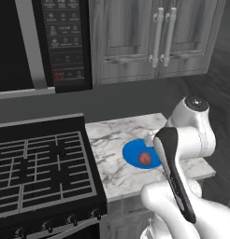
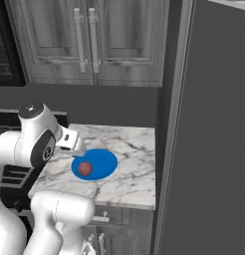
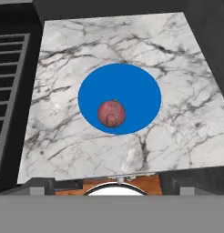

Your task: Pick onion from the fridge and place it on the plate on the counter.

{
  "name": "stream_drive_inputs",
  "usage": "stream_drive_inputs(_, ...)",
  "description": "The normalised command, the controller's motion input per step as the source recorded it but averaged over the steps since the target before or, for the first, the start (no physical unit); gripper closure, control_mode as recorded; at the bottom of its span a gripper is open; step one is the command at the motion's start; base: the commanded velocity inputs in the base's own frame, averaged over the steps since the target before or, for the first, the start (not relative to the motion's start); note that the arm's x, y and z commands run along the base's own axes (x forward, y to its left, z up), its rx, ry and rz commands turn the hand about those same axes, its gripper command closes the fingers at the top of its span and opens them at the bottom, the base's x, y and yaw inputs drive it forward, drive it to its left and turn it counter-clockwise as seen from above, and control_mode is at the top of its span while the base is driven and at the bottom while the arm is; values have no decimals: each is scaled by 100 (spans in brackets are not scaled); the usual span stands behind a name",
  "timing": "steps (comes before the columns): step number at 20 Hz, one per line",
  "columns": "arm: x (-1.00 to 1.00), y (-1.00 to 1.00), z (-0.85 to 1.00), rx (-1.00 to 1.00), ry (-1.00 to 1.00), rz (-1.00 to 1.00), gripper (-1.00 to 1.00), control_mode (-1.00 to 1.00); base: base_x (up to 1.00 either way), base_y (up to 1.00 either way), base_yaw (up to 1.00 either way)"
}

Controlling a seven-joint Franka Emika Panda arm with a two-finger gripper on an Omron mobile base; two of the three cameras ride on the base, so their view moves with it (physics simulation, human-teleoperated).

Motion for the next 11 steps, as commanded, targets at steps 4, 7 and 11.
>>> stream_drive_inputs(4,-68,0,71,-2,-19,0,-100,-100,0,0,0)
stream_drive_inputs(7,-60,0,69,0,-18,0,-100,-100,0,0,0)
stream_drive_inputs(11,-59,0,60,0,-15,0,-100,-100,0,0,0)
